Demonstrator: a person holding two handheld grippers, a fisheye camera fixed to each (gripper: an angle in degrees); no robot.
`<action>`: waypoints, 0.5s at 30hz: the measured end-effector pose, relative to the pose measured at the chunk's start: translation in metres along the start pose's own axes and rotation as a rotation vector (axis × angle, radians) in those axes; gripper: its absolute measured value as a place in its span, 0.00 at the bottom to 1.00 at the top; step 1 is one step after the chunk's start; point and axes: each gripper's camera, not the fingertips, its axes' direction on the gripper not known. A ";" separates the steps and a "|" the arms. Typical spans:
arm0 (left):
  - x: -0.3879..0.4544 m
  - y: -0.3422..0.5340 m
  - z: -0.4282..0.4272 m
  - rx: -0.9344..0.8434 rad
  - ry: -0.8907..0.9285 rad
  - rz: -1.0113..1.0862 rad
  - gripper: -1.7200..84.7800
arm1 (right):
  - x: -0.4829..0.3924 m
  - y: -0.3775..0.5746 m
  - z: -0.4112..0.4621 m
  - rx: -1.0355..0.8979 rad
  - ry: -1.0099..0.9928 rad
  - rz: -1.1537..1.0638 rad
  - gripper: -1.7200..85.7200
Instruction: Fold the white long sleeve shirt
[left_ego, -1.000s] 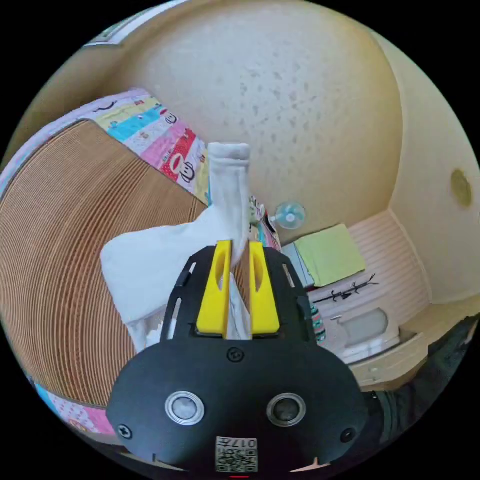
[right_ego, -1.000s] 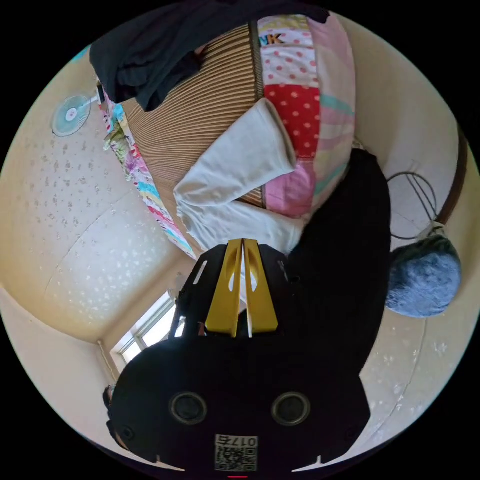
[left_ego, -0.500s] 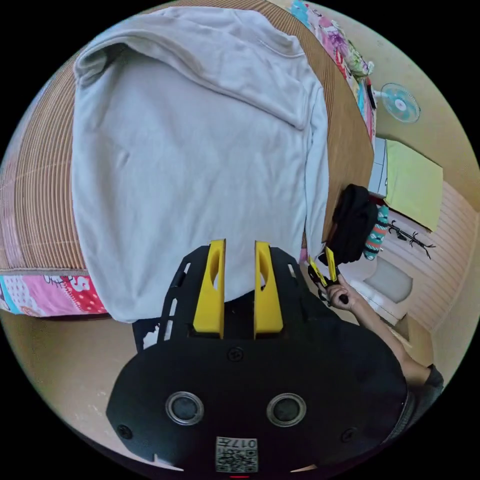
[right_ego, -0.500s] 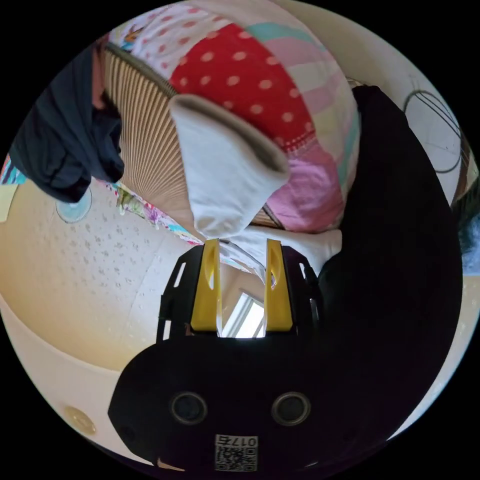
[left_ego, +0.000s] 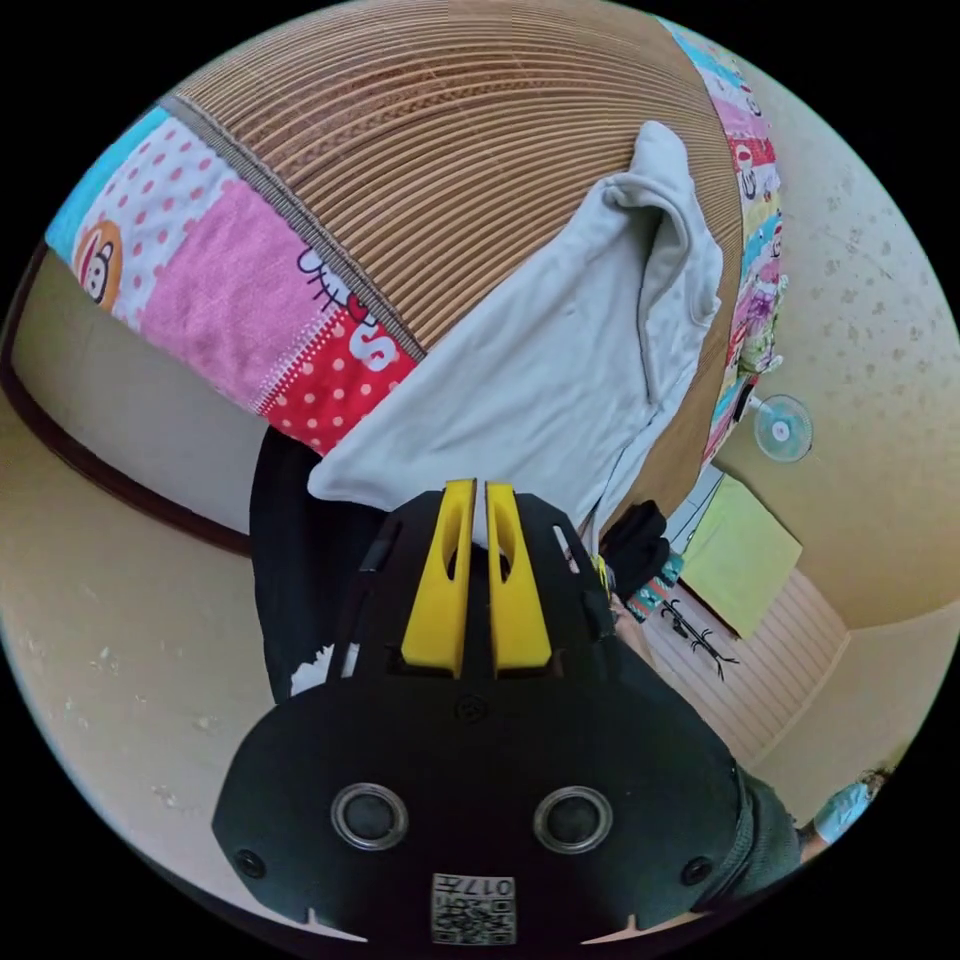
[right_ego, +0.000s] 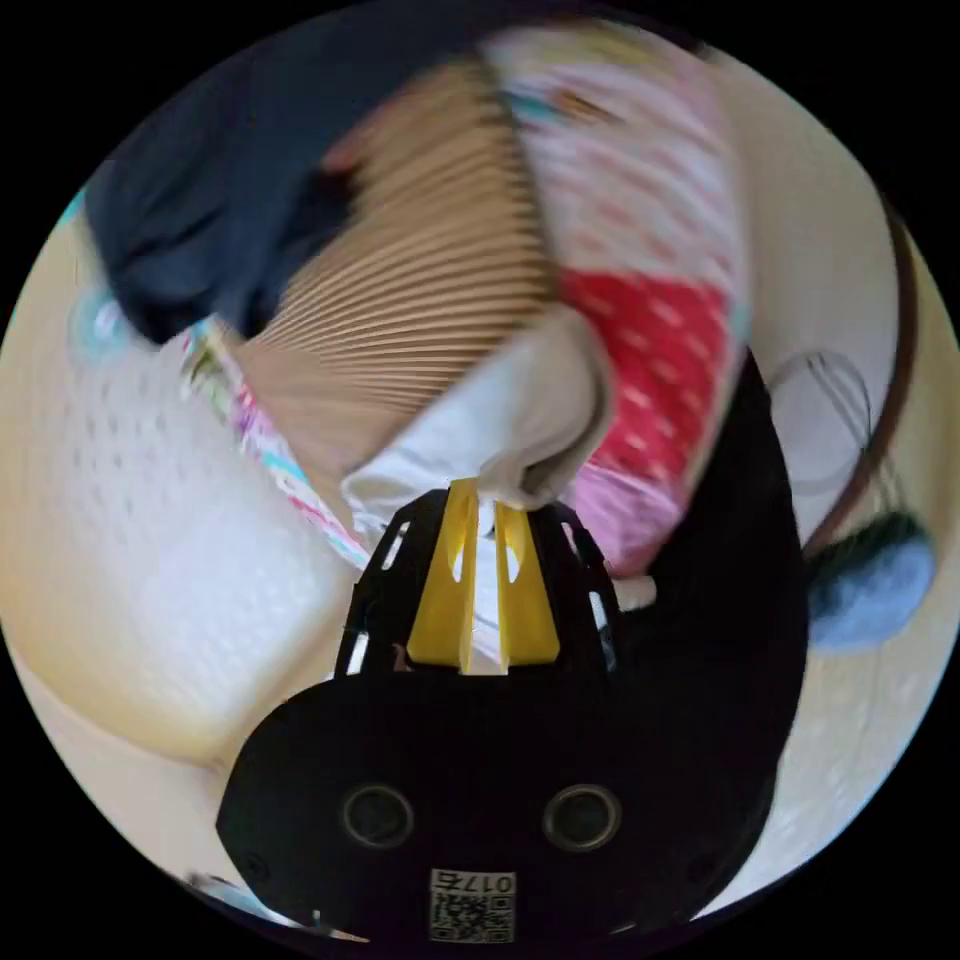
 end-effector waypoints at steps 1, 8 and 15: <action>-0.004 0.003 -0.003 0.008 0.008 -0.006 0.04 | -0.018 -0.001 -0.002 0.006 0.047 -0.060 0.04; -0.034 0.019 -0.024 0.015 -0.021 0.051 0.08 | -0.258 0.067 0.007 0.064 0.091 -0.968 0.06; -0.045 0.012 -0.030 -0.072 -0.146 0.147 0.14 | -0.341 0.245 0.181 -0.356 -0.029 -1.416 0.07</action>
